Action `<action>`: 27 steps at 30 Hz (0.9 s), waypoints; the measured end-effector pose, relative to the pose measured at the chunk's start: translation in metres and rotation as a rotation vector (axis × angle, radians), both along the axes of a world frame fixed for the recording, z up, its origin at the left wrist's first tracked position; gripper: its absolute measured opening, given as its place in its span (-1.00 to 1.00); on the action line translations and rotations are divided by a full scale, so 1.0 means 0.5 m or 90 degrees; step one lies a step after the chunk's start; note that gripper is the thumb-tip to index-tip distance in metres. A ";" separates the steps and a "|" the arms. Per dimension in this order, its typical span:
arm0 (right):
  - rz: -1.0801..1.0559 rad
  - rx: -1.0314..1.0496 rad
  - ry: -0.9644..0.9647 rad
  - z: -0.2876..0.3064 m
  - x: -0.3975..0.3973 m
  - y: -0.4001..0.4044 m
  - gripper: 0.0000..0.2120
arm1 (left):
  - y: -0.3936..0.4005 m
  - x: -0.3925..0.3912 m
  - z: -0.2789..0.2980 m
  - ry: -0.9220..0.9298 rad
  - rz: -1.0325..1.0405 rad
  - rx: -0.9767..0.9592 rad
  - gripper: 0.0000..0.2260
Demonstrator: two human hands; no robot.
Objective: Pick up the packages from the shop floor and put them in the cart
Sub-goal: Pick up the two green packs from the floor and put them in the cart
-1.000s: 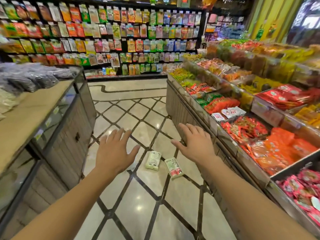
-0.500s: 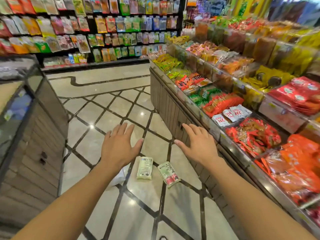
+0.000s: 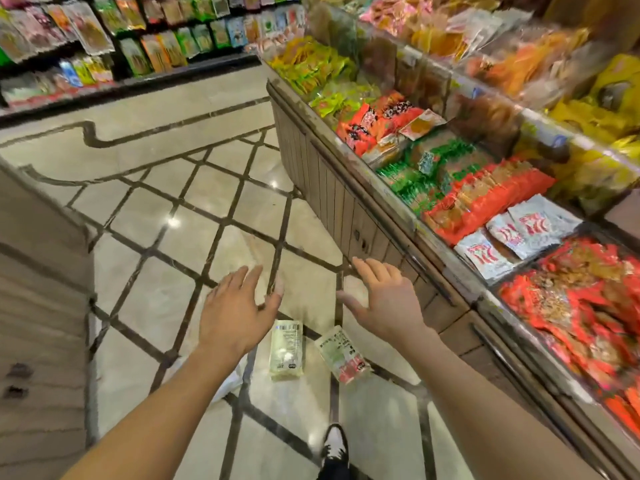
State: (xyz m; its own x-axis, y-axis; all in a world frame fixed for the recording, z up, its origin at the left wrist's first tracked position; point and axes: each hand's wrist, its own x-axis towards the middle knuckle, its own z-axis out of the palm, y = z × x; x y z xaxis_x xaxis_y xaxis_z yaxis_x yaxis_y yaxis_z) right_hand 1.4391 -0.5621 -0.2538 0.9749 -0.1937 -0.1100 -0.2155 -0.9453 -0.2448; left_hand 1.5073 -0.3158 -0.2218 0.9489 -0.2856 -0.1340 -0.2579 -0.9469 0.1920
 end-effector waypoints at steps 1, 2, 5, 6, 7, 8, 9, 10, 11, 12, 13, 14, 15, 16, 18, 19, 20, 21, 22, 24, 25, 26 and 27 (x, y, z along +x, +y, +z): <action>0.004 0.002 0.018 -0.031 0.028 -0.010 -0.14 | -0.012 0.029 -0.033 0.015 0.009 -0.010 -0.32; 0.005 0.011 0.035 -0.065 0.053 -0.017 -0.19 | -0.023 0.055 -0.071 0.023 0.007 -0.012 -0.30; 0.013 0.046 0.085 -0.176 0.101 -0.025 -0.26 | -0.041 0.102 -0.207 0.077 -0.024 0.012 -0.24; 0.009 0.064 0.104 -0.219 0.110 -0.024 -0.27 | -0.044 0.110 -0.254 0.100 -0.031 0.020 -0.25; 0.001 0.088 0.124 -0.264 0.118 -0.020 -0.27 | -0.048 0.116 -0.302 0.121 -0.031 0.020 -0.27; -0.014 0.115 0.138 -0.314 0.126 -0.016 -0.26 | -0.053 0.124 -0.349 0.136 -0.027 0.017 -0.29; -0.032 0.137 0.143 -0.364 0.130 -0.011 -0.26 | -0.057 0.128 -0.399 0.149 -0.024 0.016 -0.30; -0.054 0.155 0.144 -0.416 0.131 -0.003 -0.25 | -0.059 0.131 -0.450 0.155 -0.023 0.016 -0.30; -0.075 0.167 0.143 -0.469 0.130 0.005 -0.25 | -0.060 0.135 -0.503 0.163 -0.029 0.018 -0.30; -0.090 0.174 0.157 -0.521 0.125 0.013 -0.24 | -0.061 0.136 -0.558 0.173 -0.036 0.020 -0.30; -0.101 0.181 0.178 -0.573 0.123 0.021 -0.22 | -0.061 0.138 -0.610 0.178 -0.040 0.018 -0.31; -0.115 0.187 0.195 -0.625 0.123 0.026 -0.19 | -0.064 0.143 -0.662 0.187 -0.042 0.014 -0.33; -0.130 0.194 0.207 -0.678 0.124 0.029 -0.17 | -0.068 0.149 -0.712 0.198 -0.040 0.013 -0.36; -0.150 0.202 0.207 -0.731 0.126 0.032 -0.16 | -0.070 0.157 -0.763 0.208 -0.039 0.011 -0.39; -0.180 0.212 0.185 -0.844 0.129 0.036 -0.19 | -0.073 0.172 -0.873 0.199 -0.043 0.008 -0.43; -0.187 0.213 0.181 -0.901 0.129 0.039 -0.19 | -0.070 0.178 -0.930 0.186 -0.049 0.006 -0.44; -0.193 0.215 0.184 -0.955 0.128 0.042 -0.18 | -0.067 0.180 -0.988 0.178 -0.055 0.003 -0.44; -0.199 0.223 0.188 -1.009 0.128 0.045 -0.18 | -0.062 0.182 -1.046 0.179 -0.061 -0.003 -0.42; -0.206 0.234 0.193 -1.061 0.131 0.048 -0.20 | -0.057 0.180 -1.101 0.186 -0.066 -0.011 -0.42; -0.206 0.250 0.200 -1.161 0.133 0.057 -0.26 | -0.040 0.173 -1.204 0.190 -0.066 -0.036 -0.42; -0.201 0.245 0.207 -1.211 0.133 0.061 -0.27 | -0.030 0.169 -1.252 0.187 -0.058 -0.052 -0.41; -0.199 0.225 0.210 -1.257 0.133 0.064 -0.28 | -0.020 0.166 -1.295 0.189 -0.042 -0.069 -0.41; -0.210 0.199 0.206 -1.302 0.132 0.065 -0.27 | -0.012 0.165 -1.336 0.197 -0.022 -0.082 -0.41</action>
State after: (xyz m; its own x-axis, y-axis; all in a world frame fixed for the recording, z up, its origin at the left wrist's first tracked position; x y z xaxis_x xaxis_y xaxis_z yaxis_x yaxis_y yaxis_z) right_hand 1.5052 -0.5296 -0.9050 0.7753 -0.3929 -0.4945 -0.5981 -0.7083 -0.3749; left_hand 1.5897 -0.3218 -0.8898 0.8583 -0.3506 -0.3748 -0.2006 -0.9014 0.3838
